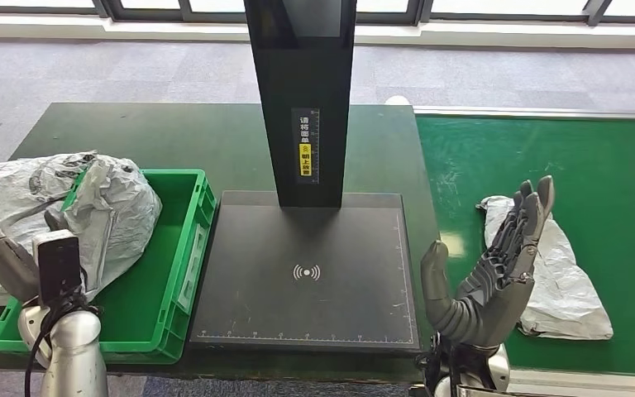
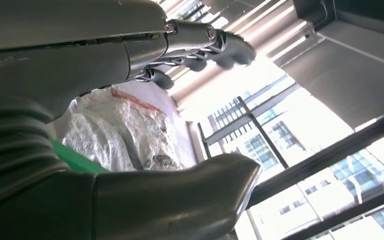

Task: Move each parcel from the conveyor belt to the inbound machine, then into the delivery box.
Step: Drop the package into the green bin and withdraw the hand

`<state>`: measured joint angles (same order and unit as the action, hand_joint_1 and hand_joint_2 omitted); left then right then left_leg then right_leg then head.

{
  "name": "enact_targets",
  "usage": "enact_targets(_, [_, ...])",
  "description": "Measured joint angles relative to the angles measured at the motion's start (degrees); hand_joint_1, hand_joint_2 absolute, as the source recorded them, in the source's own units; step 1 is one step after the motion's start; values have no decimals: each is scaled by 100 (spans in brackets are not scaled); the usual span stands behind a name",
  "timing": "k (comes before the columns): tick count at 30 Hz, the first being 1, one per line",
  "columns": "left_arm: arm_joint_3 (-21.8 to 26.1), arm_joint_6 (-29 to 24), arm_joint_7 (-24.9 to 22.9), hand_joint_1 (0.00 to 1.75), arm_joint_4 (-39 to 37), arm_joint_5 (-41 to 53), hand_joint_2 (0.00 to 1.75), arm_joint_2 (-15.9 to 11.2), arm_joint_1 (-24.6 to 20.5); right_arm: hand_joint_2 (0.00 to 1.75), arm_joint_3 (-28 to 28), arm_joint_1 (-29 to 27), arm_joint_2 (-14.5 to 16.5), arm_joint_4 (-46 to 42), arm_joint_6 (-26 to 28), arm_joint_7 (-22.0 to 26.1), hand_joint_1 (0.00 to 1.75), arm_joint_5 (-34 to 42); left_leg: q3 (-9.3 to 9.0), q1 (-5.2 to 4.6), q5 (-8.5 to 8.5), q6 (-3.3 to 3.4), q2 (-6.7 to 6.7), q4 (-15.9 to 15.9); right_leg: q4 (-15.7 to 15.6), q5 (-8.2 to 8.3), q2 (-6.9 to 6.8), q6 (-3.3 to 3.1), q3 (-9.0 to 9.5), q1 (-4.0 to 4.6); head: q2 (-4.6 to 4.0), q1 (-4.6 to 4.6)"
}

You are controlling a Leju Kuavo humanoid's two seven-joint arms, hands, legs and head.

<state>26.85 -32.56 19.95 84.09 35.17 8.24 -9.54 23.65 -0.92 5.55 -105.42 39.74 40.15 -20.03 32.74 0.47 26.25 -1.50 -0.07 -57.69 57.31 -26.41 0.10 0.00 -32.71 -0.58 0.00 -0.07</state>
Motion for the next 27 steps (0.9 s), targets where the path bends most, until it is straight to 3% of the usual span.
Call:
enact_targets(6, [-255,-138,-139,0,381,73,0,73,120,175,0,-54,8,-2,1,0,0,-63,1,0,0,0,0,0,-1,0,-2,0,0,0,0,0])
enact_targets(9, [-351,-226,55,0,464,-423,0,62,109,175,0,-114,21,-8,2,0,0,-103,0,0,0,0,4,0,0,0,1,0,-2,1,0,0])
enact_targets(11, [-396,-358,386,0,571,-814,0,62,123,175,0,-139,38,-23,2,0,0,-133,0,0,0,0,6,0,0,0,2,0,-2,3,0,0])
enact_targets(16, [-681,-608,1755,0,1314,-1756,0,198,400,175,-35,-234,126,-44,-5,-6,0,-341,0,0,2,1,6,0,-2,-1,2,-1,-6,1,0,0])
enact_targets(18, [-1134,-260,1873,0,1666,-2058,0,234,644,175,-174,-314,217,-21,-77,-99,0,-664,0,0,5,5,2,0,-5,-6,-3,1,-6,-1,0,0])
enact_targets(22, [-2338,1256,1876,0,1983,-2683,0,264,1075,175,-914,-388,478,247,-384,-549,0,-1545,7,-1,13,11,-2,-1,-8,-7,-8,8,0,-5,0,1])
enact_targets(26, [-2990,2168,1843,0,2019,-3118,0,278,1233,0,-1650,-366,649,535,-621,-900,0,-1999,8,-6,11,13,0,-3,-9,2,-4,18,-2,-8,0,1])
enact_targets(27, [-3071,2591,1809,0,1993,-3275,0,284,1235,0,-1805,-329,667,635,-694,-1170,0,-2269,7,-7,11,14,1,-3,-10,3,-3,20,-3,-8,0,1])
